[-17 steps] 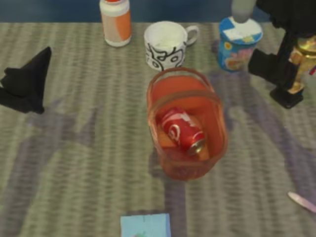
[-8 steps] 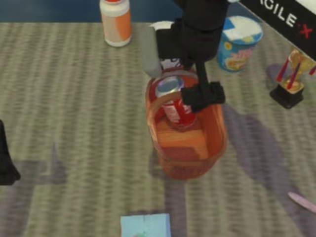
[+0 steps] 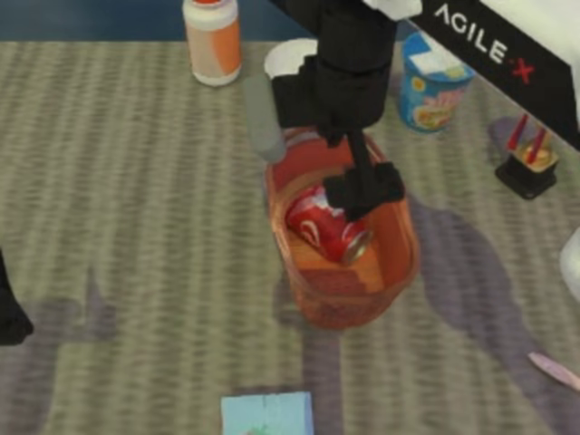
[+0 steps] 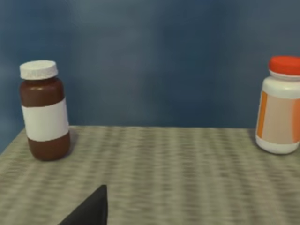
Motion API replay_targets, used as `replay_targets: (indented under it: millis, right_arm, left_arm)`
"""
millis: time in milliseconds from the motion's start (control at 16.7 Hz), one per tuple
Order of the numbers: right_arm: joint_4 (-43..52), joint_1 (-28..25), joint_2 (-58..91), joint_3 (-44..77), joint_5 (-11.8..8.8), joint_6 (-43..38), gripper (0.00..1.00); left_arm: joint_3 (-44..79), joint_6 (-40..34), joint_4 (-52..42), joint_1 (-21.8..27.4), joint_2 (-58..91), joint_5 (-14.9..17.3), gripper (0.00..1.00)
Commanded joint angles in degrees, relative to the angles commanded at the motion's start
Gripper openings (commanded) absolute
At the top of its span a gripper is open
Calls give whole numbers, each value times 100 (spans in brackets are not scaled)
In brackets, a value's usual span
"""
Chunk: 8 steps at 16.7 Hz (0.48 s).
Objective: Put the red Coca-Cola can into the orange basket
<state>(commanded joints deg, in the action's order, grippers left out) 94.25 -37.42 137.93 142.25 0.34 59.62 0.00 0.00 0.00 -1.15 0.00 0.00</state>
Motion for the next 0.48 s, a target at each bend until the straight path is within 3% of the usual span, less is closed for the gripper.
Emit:
replay_targets:
  millis: [480]
  right_arm:
    - [-632, -33, -233, -865, -2, 6, 100]
  left_arm:
    - [0, 0, 0, 0, 0, 0, 100]
